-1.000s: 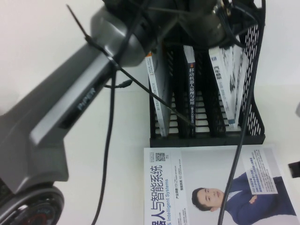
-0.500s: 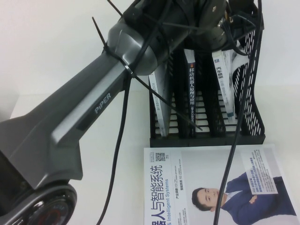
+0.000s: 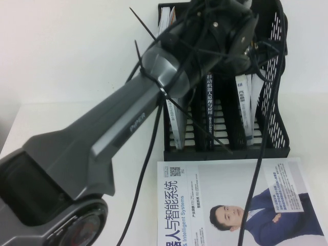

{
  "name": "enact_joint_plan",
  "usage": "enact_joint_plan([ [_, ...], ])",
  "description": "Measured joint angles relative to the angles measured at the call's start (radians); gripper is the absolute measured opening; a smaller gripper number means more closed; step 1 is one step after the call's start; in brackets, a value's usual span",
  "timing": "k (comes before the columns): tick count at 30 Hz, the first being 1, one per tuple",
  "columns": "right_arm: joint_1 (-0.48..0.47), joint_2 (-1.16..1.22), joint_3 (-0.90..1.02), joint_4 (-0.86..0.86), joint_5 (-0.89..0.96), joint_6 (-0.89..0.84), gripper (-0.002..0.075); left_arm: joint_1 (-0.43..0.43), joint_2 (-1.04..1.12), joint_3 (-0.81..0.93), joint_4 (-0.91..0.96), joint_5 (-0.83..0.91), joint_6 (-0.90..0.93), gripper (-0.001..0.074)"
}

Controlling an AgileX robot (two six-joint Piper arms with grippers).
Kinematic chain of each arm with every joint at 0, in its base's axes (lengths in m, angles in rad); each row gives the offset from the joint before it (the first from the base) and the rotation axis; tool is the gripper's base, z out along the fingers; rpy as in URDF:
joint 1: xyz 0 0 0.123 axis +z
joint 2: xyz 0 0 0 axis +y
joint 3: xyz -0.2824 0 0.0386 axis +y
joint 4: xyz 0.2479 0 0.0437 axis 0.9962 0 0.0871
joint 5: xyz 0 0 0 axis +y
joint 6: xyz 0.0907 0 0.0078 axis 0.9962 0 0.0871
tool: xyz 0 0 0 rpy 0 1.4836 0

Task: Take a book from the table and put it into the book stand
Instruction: Place the book on the book shelf

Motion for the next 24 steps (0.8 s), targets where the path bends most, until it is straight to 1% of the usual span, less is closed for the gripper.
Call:
enact_joint_plan([
  [7,0.000,0.000,0.000,0.000,0.000,0.000,-0.0002,0.000,0.016,0.000,-0.018,-0.003,0.037,0.0113],
  [8,0.000,0.000,0.000,0.000,0.000,0.000,-0.0003,0.000,0.018,0.000,-0.027,-0.007,0.055,0.0125],
  [10,0.000,0.000,0.000,0.000,0.000,0.000,-0.0002,0.000,0.020,0.000,-0.051,-0.028,0.080,0.0177],
  [12,0.000,0.000,0.000,0.000,0.000,0.000,-0.0002,0.000,0.020,-0.003,-0.068,-0.061,0.100,0.0265],
  [14,0.000,0.000,0.000,0.000,0.000,0.000,-0.0002,0.000,0.015,-0.006,-0.075,-0.081,0.108,0.0329],
  [15,0.000,0.000,0.000,0.000,0.000,0.000,-0.0002,0.000,0.012,-0.008,-0.079,-0.083,0.109,0.0351],
  [17,0.000,-0.004,0.000,-0.002,0.006,0.000,-0.0002,0.000,0.003,-0.008,-0.081,-0.084,0.122,0.0371],
  [20,0.000,-0.027,0.000,-0.024,0.013,0.000,-0.0002,0.002,-0.013,-0.019,-0.075,-0.082,0.147,0.0368],
  [22,0.000,-0.052,0.000,-0.040,0.014,0.000,-0.0002,0.002,-0.035,-0.036,-0.055,-0.070,0.154,0.0337],
  [24,0.000,-0.086,0.000,-0.051,0.014,0.000,-0.0003,0.002,-0.066,-0.060,-0.027,-0.057,0.165,0.0277],
])
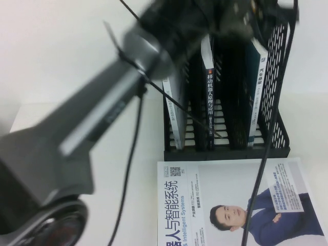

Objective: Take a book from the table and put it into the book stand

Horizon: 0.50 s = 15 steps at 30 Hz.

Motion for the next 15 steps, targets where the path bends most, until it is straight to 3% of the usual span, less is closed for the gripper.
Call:
enact_joint_plan([
  [4,0.000,-0.077,0.000,-0.023,0.001,0.000,-0.0002,0.002,-0.084,-0.033,0.102,0.035,0.021,0.0092],
  [6,0.000,-0.123,0.000,-0.040,0.004,0.000,-0.0002,0.002,-0.141,-0.035,0.191,0.057,0.017,0.0038],
  [15,0.000,-0.318,0.015,-0.075,-0.002,0.000,-0.0002,-0.037,-0.349,-0.044,0.621,0.227,-0.051,0.0001],
])
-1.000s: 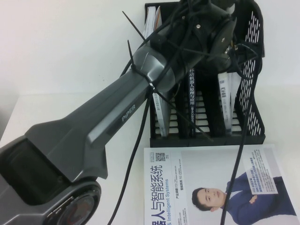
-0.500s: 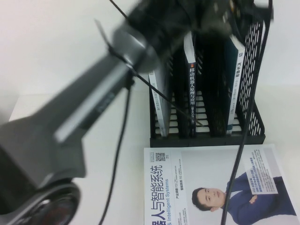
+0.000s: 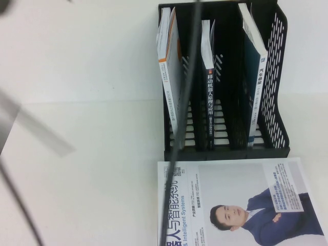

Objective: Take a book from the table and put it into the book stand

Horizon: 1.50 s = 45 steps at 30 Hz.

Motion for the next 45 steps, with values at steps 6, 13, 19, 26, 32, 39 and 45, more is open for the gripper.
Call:
enact_joint_plan([
  [6,0.000,-0.121,0.123,-0.004,-0.071,0.000,-0.0002,-0.102,-0.077,-0.004,0.076,0.043,0.047,-0.0001],
  [13,0.000,-0.232,0.302,-0.005,-0.137,0.032,-0.0002,-0.252,-0.083,-0.008,0.099,0.070,0.161,-0.0001],
  [19,0.000,-0.284,0.411,-0.005,-0.192,0.101,-0.0002,-0.334,-0.083,-0.008,0.100,0.052,0.209,-0.0002],
  [26,0.000,-0.322,0.444,-0.003,-0.200,0.128,-0.0002,-0.377,-0.083,-0.008,0.071,0.055,0.301,-0.0002],
  [32,0.000,-0.322,0.444,0.002,-0.175,0.128,-0.0002,-0.380,-0.124,0.087,-0.112,0.066,0.410,-0.0002],
  [39,0.000,-0.322,0.444,0.040,-0.129,0.128,-0.0003,-0.382,-0.234,0.399,-0.168,-0.009,0.439,-0.0002],
  [45,0.000,-0.322,0.444,0.051,-0.125,0.128,-0.0003,-0.382,-0.364,0.761,-0.245,-0.223,0.346,-0.0002],
])
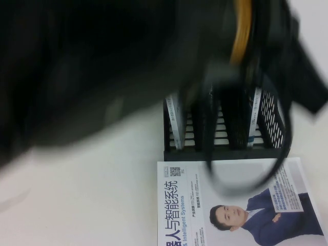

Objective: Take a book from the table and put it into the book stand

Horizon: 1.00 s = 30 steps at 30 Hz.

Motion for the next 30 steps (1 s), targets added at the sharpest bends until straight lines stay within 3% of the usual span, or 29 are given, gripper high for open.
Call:
enact_joint_plan([
  [8,0.000,0.000,0.000,0.000,0.000,0.000,-0.0003,0.000,-0.126,0.522,-0.049,-0.513,-0.180,-0.0002],
  [13,0.000,0.000,0.002,0.002,0.000,0.000,-0.0003,0.000,-0.126,0.702,-0.046,-0.779,-0.262,-0.0002],
  [30,0.000,0.000,0.002,0.005,0.001,0.000,-0.0003,0.029,-0.184,0.796,0.041,-0.799,-0.275,-0.0002],
])
